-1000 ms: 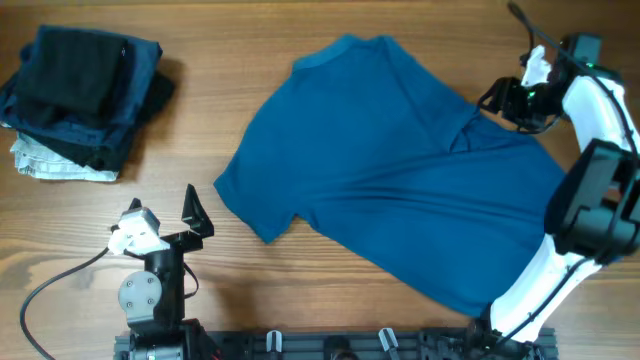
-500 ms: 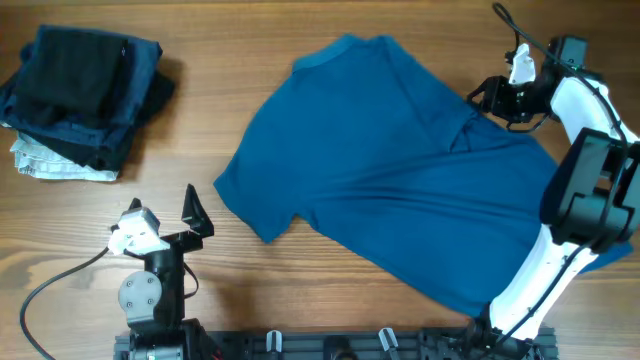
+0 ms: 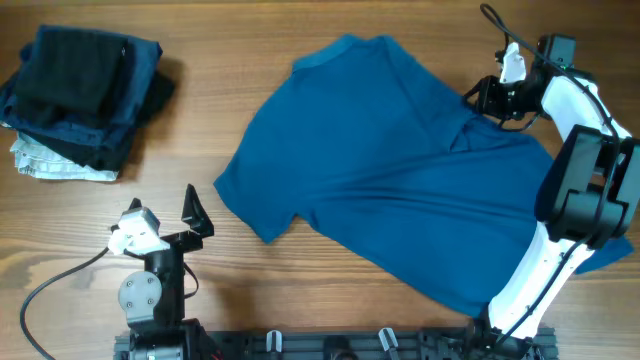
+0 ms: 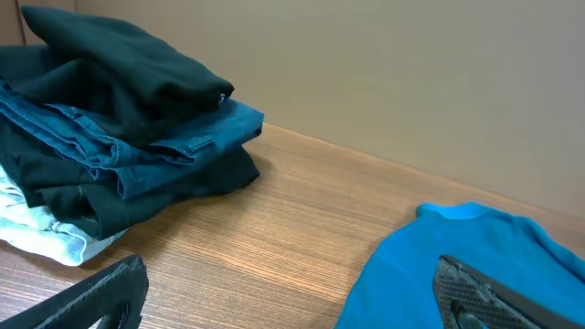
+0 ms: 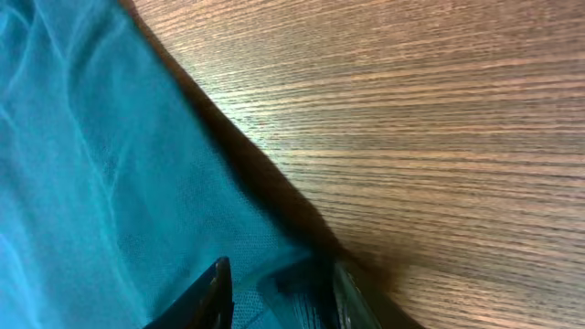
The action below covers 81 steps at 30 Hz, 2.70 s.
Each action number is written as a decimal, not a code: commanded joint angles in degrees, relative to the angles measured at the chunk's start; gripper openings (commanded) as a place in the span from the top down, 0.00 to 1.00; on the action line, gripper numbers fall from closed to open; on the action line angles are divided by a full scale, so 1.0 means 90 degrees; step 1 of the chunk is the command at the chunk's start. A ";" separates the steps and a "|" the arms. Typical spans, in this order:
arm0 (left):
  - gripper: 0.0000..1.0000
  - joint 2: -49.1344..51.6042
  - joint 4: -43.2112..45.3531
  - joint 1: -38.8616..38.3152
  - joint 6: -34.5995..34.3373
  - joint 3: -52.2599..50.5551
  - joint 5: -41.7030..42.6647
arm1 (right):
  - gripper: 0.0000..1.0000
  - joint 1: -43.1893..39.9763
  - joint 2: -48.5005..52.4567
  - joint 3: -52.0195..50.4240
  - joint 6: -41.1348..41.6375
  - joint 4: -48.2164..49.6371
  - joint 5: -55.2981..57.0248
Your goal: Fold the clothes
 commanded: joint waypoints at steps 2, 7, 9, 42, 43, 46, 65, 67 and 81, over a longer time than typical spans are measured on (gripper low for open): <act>0.00 -0.0046 0.0017 -0.0039 0.0100 -0.0036 -0.0056 | 0.64 0.0015 0.0119 0.0010 -0.0109 -0.0095 0.0379; 0.01 -0.0046 0.0017 -0.0039 0.0102 -0.0036 -0.0058 | 0.83 0.0015 0.0119 0.0010 -0.0107 -0.0136 0.0379; 0.00 -0.0046 0.0017 -0.0039 0.0102 -0.0036 -0.0058 | 0.96 0.0015 0.0119 0.0010 -0.0107 -0.0158 0.0379; 0.00 -0.0046 0.0017 -0.0039 0.0102 -0.0036 -0.0058 | 0.96 0.0121 0.1897 0.1926 -0.1027 0.4153 0.2569; 0.00 -0.0046 0.0017 -0.0039 0.0102 -0.0036 -0.0058 | 0.96 0.0121 0.1919 0.1931 -0.0867 0.4337 0.2888; 0.00 -0.0046 0.0017 -0.0039 0.0102 -0.0036 -0.0058 | 0.42 0.0131 0.1700 0.2132 -0.0874 0.4279 0.2931; 0.00 -0.0046 0.0017 -0.0039 0.0100 -0.0036 -0.0058 | 0.96 0.0109 -0.0100 0.1447 0.0233 -0.0850 0.2229; 0.00 -0.0046 0.0017 -0.0039 0.0102 -0.0036 -0.0058 | 0.96 0.0109 0.0068 0.1268 0.0250 -0.0580 0.2208; 0.00 -0.0046 0.0017 -0.0039 0.0102 -0.0036 -0.0058 | 0.96 -0.0124 0.1226 0.1124 0.0277 0.0546 0.3235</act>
